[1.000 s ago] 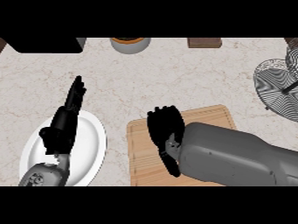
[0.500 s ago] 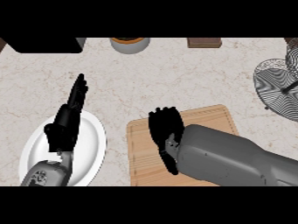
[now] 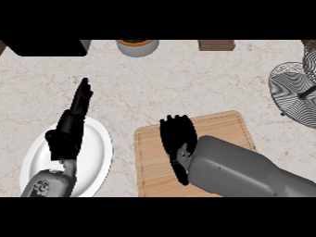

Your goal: Pick the squash from the cutting board and place it in the tiered basket

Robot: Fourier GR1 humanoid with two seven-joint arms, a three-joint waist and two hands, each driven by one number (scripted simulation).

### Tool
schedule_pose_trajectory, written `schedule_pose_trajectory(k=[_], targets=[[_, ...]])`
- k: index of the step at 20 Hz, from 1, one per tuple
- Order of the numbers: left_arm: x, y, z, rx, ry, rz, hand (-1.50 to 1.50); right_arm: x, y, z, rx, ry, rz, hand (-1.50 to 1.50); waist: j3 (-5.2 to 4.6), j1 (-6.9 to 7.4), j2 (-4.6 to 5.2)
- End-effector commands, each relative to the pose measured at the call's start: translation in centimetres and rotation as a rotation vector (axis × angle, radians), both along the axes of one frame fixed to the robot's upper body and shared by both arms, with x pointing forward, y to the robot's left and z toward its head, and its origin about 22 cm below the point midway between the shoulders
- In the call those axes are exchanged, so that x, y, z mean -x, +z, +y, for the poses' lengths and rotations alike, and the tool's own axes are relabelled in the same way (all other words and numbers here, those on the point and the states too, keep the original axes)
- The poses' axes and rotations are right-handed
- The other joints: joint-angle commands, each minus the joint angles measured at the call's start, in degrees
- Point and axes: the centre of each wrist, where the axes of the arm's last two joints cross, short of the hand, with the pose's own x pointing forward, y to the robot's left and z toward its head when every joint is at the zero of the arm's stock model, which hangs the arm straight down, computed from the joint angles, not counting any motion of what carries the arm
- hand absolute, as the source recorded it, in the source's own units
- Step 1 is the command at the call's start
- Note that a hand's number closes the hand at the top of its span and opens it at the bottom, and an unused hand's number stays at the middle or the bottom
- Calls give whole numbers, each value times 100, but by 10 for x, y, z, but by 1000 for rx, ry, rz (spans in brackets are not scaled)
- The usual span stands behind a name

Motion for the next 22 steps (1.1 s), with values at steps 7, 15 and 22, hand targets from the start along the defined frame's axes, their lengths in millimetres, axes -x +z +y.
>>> schedule_pose_trajectory(k=[7,15,22], targets=[[-1,6,7,-10,1,1,0,0,-12,-12,70,50,-172,150,2,25,8],[5,-6,-16,-2,-10,1,0,17,-43,-44,97,136,-275,150,3,-37,-2],[14,-11,19,4,72,28,0,53,-40,-203,52,362,-279,150,30,-520,-80]])
